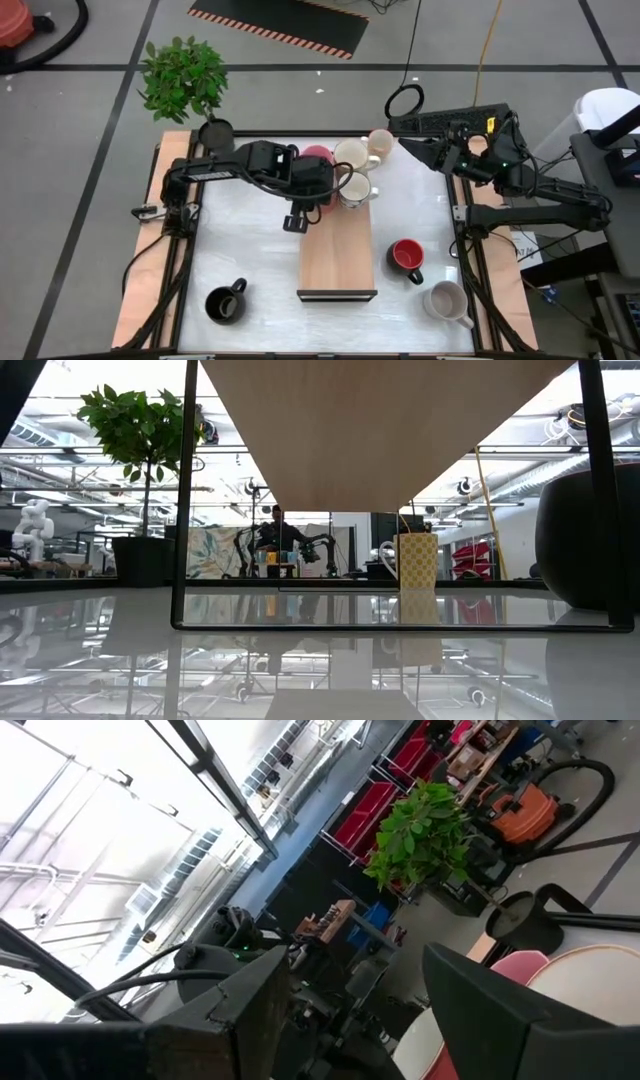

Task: Place coffee mugs
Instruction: Put the orange mug on the shelf

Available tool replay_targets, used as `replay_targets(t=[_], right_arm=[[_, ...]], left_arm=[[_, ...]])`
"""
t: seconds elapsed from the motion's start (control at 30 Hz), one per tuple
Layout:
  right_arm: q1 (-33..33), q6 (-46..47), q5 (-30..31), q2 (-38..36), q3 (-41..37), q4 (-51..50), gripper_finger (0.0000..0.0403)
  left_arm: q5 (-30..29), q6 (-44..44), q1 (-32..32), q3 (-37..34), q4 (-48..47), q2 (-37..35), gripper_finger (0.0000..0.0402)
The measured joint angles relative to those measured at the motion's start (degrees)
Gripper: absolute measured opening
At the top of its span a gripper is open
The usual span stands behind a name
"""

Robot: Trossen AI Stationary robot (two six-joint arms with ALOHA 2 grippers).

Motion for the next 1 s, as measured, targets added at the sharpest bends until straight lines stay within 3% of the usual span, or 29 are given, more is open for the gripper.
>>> replay_targets(t=[0.73,1.0], right_arm=[[0.0,-1.9,0.0,-0.6,0.0,0.5,0.0216],[0.0,-2.1,0.0,-0.9,0.0,0.7,0.0216]], left_arm=[[-0.1,1.8,1.0,0.0,-0.8,0.2,0.0028],[-0.4,2.2,1.4,0.0,-0.1,0.5,0.0091]])
